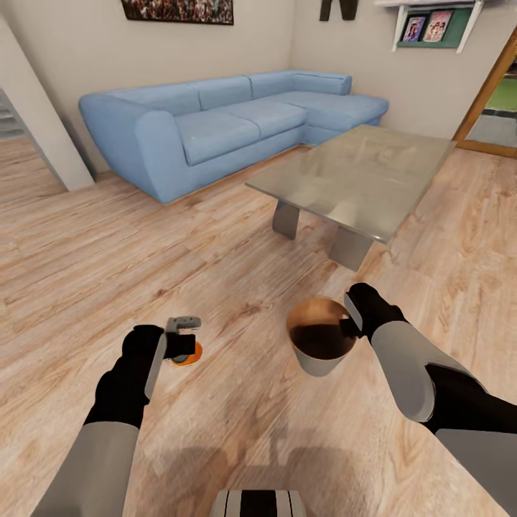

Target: Put the three can of soda from the living room inside the tash can in the kitchen.

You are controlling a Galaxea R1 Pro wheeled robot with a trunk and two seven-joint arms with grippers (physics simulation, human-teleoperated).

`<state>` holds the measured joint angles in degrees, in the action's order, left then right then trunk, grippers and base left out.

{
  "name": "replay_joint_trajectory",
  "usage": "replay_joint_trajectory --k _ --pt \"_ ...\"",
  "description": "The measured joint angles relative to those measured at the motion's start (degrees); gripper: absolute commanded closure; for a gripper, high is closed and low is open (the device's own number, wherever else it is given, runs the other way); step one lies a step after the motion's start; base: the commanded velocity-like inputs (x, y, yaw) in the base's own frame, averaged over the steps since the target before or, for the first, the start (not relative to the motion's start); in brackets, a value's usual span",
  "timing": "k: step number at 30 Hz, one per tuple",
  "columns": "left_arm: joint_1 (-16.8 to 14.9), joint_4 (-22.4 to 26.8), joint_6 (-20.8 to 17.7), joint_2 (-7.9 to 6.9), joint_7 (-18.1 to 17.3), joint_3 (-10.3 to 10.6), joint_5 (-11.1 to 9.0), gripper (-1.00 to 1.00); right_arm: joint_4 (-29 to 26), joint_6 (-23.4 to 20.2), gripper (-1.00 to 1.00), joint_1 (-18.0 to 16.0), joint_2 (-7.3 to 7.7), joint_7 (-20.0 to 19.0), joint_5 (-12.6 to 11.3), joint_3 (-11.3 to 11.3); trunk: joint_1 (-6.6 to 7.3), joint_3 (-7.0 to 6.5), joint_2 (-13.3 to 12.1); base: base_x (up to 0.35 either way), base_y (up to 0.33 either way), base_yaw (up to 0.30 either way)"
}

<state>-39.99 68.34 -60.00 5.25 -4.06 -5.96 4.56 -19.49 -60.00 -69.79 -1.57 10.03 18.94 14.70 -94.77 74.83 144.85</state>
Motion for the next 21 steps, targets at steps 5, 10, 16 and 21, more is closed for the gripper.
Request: replay_joint_trajectory --k 5,10,16,21 --pt "0.0 2.2 0.0 -0.13 -0.1 0.0 -2.3 1.0 0.0 0.0 1.0 0.0 -0.24 0.0 0.2 -0.2 0.13 -1.11 -0.1 0.0 0.0 0.0" --pt "0.0 4.5 0.0 -0.11 -0.2 0.1 -3.1 1.0 0.4 0.0 1.0 0.0 -0.65 0.1 -0.1 -0.2 0.26 -2.21 -0.1 0.0 0.0 0.0" --pt "0.0 7.9 0.0 -0.55 -0.3 0.2 -10.1 1.0 1.5 0.0 1.0 0.0 -0.91 0.4 0.2 -0.3 0.41 -3.54 -0.2 0.0 0.0 0.0" --pt "-0.1 8.6 0.0 -0.66 -0.3 0.4 -13.2 1.0 2.9 0.0 1.0 0.0 -1.0 0.5 -0.1 -0.3 0.54 -4.65 -0.3 0.0 0.0 0.0"
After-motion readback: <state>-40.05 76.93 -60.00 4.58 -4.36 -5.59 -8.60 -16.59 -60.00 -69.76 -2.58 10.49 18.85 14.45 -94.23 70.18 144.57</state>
